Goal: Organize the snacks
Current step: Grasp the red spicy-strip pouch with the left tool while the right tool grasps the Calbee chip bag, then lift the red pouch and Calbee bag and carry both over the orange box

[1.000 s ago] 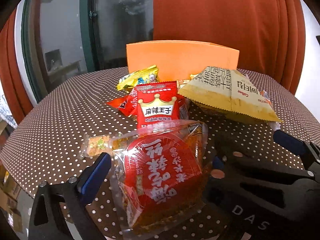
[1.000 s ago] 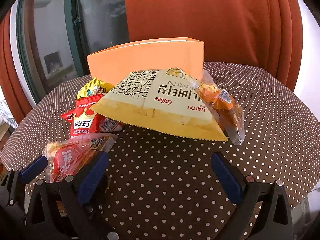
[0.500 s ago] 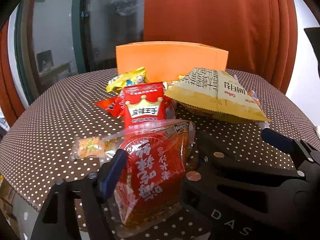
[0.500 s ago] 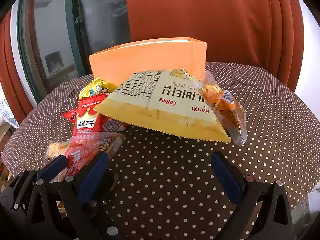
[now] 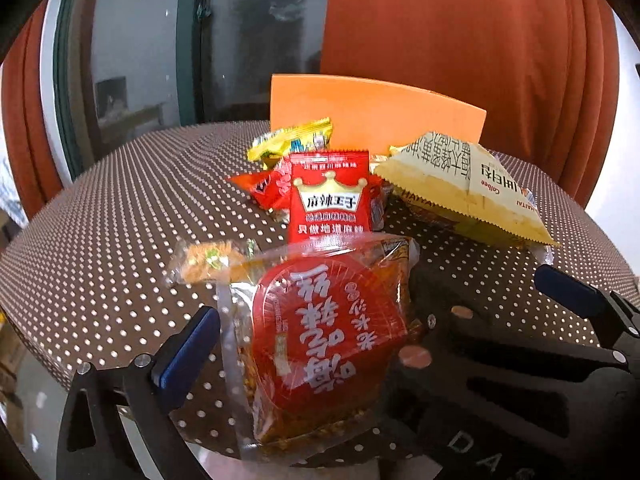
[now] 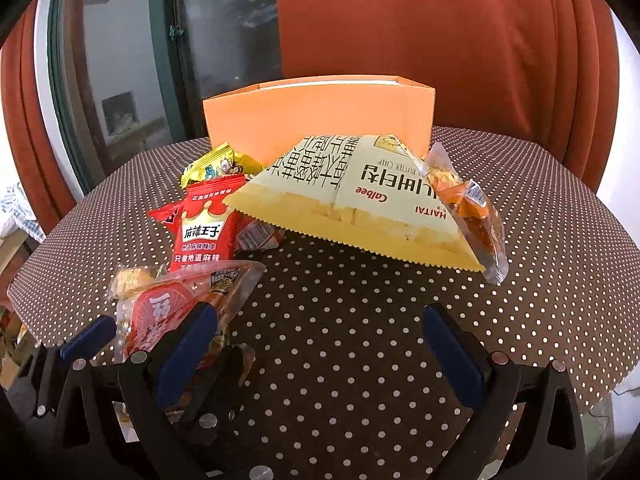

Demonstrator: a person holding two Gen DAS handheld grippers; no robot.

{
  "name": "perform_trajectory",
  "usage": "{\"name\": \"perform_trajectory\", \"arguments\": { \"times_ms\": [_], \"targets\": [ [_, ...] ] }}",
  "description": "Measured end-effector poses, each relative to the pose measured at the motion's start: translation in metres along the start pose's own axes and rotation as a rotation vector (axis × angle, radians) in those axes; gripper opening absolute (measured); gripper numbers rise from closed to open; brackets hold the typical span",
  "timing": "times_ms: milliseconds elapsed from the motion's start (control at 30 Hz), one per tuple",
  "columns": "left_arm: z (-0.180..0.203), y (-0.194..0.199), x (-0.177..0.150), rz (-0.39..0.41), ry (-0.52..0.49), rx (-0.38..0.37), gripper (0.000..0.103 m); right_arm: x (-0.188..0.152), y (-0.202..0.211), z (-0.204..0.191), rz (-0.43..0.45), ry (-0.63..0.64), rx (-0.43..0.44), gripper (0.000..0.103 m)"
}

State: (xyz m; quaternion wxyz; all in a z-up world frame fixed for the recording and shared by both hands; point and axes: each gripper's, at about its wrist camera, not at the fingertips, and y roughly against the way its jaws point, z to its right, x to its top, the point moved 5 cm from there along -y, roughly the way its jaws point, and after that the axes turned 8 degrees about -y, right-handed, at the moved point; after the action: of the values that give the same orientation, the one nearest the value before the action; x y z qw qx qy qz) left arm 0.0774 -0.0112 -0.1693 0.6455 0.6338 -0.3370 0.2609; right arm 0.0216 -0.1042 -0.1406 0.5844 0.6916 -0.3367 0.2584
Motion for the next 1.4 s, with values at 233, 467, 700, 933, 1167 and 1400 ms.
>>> {"name": "perform_trajectory", "arguments": {
  "times_ms": [233,467,700,933,1167,1400],
  "targets": [
    [0.008,-0.017,0.001,-0.084,-0.026,-0.055,0.088,0.001,-0.01,0.008,-0.011,-0.021,-0.04,0.103],
    [0.014,-0.01,0.003,-0.053,-0.062,-0.032,0.049,-0.001,-0.018,0.015,-0.049,-0.066,-0.01,0.103],
    [0.013,0.01,0.014,0.014,-0.097,0.016,0.043,0.003,-0.006,0.005,-0.026,-0.039,0.024,0.103],
    [0.017,0.017,0.041,0.066,-0.119,0.01,0.041,0.023,0.007,0.004,0.025,-0.047,0.027,0.103],
    [0.017,0.013,0.076,0.119,-0.133,0.015,0.041,0.054,0.006,0.007,0.067,-0.065,0.024,0.103],
    [0.016,-0.005,0.106,0.169,-0.136,0.032,0.041,0.085,-0.009,0.011,0.093,-0.103,0.014,0.103]
  ]
}}
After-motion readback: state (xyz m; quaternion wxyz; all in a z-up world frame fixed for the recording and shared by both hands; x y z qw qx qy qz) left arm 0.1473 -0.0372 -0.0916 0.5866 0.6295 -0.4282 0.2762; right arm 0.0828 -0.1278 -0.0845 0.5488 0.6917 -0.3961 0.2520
